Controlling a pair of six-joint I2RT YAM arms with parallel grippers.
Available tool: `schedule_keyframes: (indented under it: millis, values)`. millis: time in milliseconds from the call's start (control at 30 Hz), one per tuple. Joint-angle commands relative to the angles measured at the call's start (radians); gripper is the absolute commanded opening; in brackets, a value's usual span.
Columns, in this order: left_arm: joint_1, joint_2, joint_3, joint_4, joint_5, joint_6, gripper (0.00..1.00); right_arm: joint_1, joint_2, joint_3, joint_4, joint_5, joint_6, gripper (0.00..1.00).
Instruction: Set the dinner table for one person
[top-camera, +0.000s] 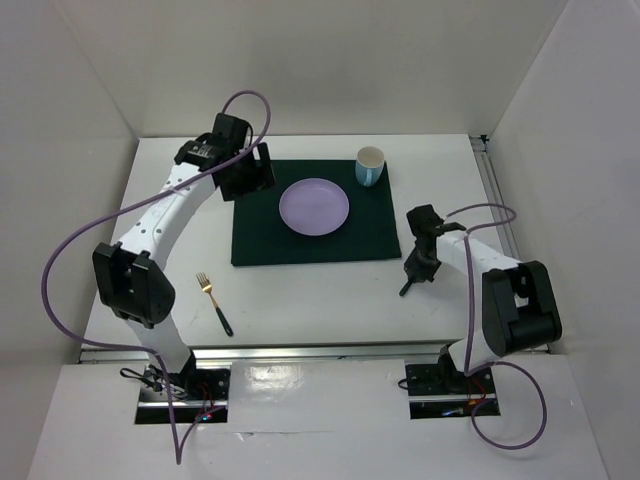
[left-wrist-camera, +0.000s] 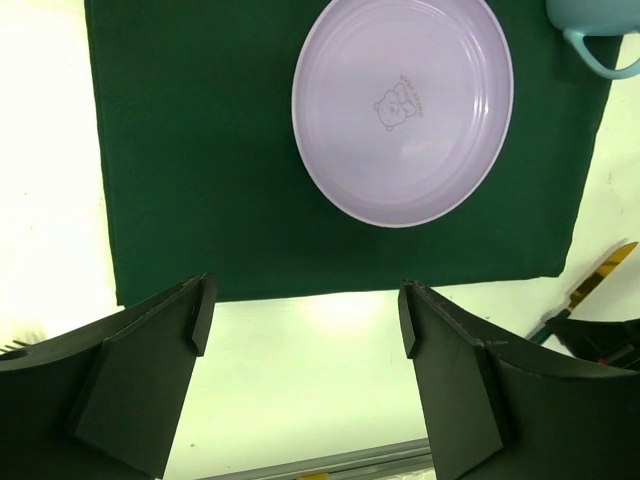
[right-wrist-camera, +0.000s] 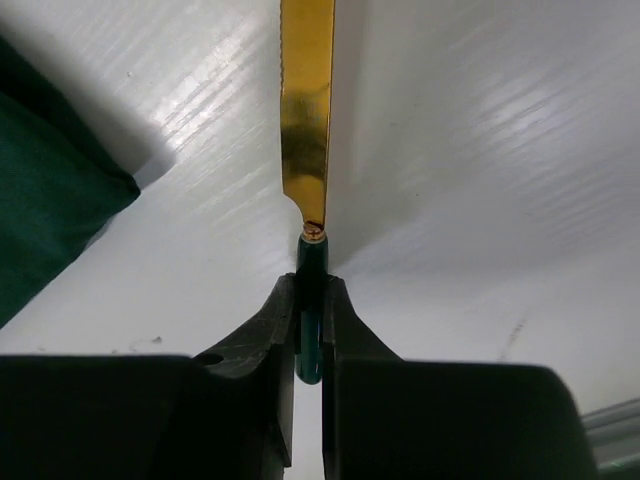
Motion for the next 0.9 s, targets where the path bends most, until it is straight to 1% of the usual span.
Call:
schedule_keyframes:
  millis: [0,33,67,100,133,200,233,267,367,400,533,600,867]
  values:
    - [0.004,-0.069,0.001,-0.003,-0.020,0.032,0.92,0.003,-0.045,0.129,-0.070,0.107,-0.101,0.00]
    - [0.004,-0.078,0.001,-0.014,-0.020,0.032,0.92,0.012,-0.045,0.156,-0.070,0.107,-0.138,0.00]
    - [0.004,-0.078,0.001,-0.014,-0.020,0.032,0.92,0.012,-0.045,0.182,-0.070,0.080,-0.256,0.00]
    - [0.004,-0.091,0.001,-0.014,-0.020,0.032,0.92,0.012,-0.045,0.240,-0.052,0.046,-0.309,0.00]
    - [0.004,-0.091,0.001,-0.014,-0.020,0.032,0.92,0.012,-0.036,0.271,-0.038,-0.033,-0.366,0.00]
    - [0.004,-0.110,0.001,-0.023,-0.020,0.032,0.92,0.035,-0.001,0.365,-0.038,-0.094,-0.493,0.00]
    - [0.004,-0.111,0.001,-0.023,-0.020,0.032,0.92,0.035,0.015,0.393,-0.038,-0.170,-0.533,0.00]
    - [0.004,-0.121,0.001,-0.023,-0.029,0.032,0.92,0.035,0.038,0.425,-0.038,-0.201,-0.584,0.00]
    - [0.004,-0.132,0.001,-0.023,-0.029,0.032,0.92,0.046,0.145,0.534,-0.087,-0.298,-0.656,0.00]
    - [0.004,-0.132,0.001,-0.023,-0.040,0.032,0.92,0.046,0.189,0.555,-0.087,-0.334,-0.667,0.00]
    - [0.004,-0.160,-0.031,-0.023,-0.060,0.032,0.89,0.057,0.295,0.609,-0.115,-0.390,-0.681,0.00]
    - [0.013,-0.160,-0.040,-0.023,-0.060,0.032,0.89,0.057,0.320,0.609,-0.115,-0.413,-0.695,0.00]
    - [0.013,-0.178,-0.050,-0.023,-0.094,0.032,0.89,0.066,0.427,0.681,-0.113,-0.373,-0.718,0.00]
